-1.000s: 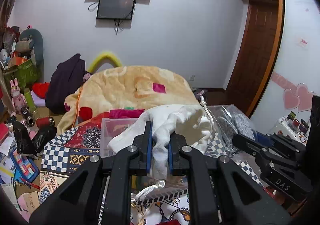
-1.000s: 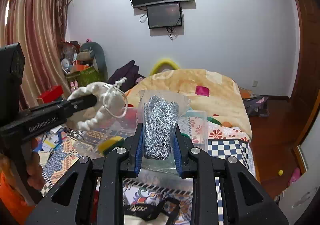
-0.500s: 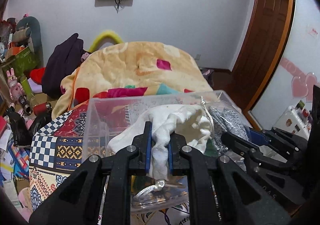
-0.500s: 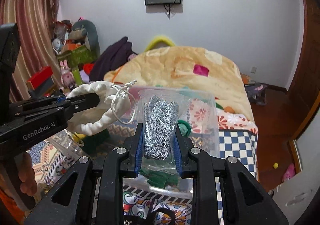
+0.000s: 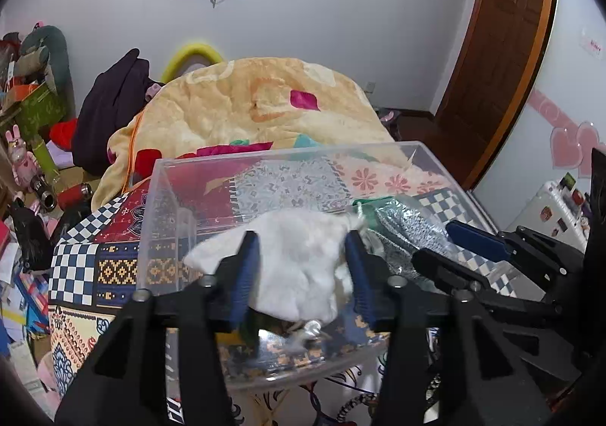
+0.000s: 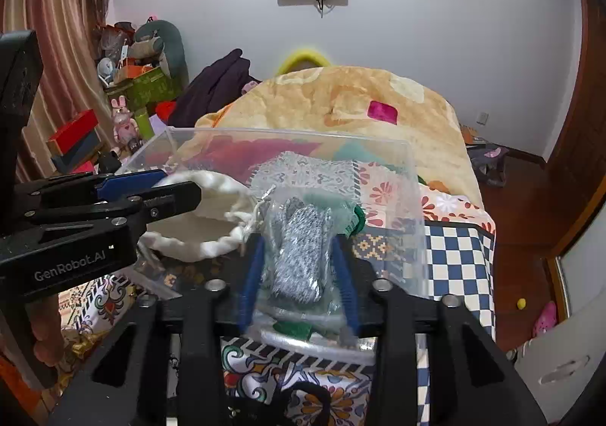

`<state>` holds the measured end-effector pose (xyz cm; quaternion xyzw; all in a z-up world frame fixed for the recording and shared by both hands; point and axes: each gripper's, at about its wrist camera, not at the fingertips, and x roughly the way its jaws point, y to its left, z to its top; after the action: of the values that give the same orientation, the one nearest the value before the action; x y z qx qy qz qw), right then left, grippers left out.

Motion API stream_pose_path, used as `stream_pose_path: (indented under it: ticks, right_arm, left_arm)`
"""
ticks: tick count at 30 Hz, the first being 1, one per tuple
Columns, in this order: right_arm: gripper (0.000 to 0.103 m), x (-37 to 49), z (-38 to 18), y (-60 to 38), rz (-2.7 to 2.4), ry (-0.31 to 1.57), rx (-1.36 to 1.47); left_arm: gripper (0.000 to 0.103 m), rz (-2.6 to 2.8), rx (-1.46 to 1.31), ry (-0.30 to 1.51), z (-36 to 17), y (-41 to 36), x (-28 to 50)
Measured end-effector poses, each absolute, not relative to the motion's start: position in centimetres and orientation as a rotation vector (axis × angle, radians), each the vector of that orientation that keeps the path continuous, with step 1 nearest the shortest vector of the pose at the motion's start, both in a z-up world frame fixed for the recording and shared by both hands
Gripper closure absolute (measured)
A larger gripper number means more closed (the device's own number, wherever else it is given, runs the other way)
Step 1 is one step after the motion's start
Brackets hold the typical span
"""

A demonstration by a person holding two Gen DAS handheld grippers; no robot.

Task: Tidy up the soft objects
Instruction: 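Lower the white bag into the box with the left gripper while the right drops the glove in, then grasp the floral scarf with the left gripper while the right grasps the black bra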

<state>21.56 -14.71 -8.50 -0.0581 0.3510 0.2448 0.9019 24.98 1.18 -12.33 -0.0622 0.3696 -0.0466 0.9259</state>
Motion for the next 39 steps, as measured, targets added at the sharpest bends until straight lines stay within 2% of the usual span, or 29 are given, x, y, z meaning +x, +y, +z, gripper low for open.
stream_pose_path:
  ticks: [5,7,9,13,18,23,32,35,39]
  right_arm:
    - [0.054,20.3,-7.1,-15.8,0.505,0.686,-0.109]
    - [0.049,20.0,-6.4,-16.1,0.504,0.666,-0.101]
    - [0.040,19.3,-5.7,-16.6,0.503,0.637,-0.088]
    - [0.032,18.0,-4.7,-17.2,0.503,0.600,-0.078]
    - [0.014,16.0,-4.3,-17.7,0.525,0.575,-0.065]
    - [0.013,14.5,-5.5,-17.5,0.547,0.598,-0.082]
    - [0.006,11.9,-8.4,-16.6,0.585,0.672,-0.099]
    - [0.000,11.2,-9.1,-16.2,0.600,0.691,-0.100]
    - [0.000,10.4,-11.1,-15.6,0.609,0.737,-0.112]
  left_arm:
    - [0.053,-0.112,-0.121,0.721,-10.8,1.2,23.6]
    - [0.053,-0.116,-0.112,0.689,-9.8,1.2,22.7]
    - [0.044,-0.122,-0.115,0.648,-8.5,1.4,21.5]
    - [0.038,-0.131,-0.117,0.573,-6.2,1.8,19.0]
    - [0.025,-0.130,-0.120,0.507,-4.4,2.5,16.1]
    - [0.015,-0.127,-0.107,0.513,-4.9,3.1,13.6]
    - [0.015,-0.099,-0.065,0.639,-9.3,3.7,10.3]
    - [0.015,-0.094,-0.066,0.708,-11.4,3.9,9.3]
    - [0.015,-0.075,-0.075,0.777,-14.0,4.3,8.3]
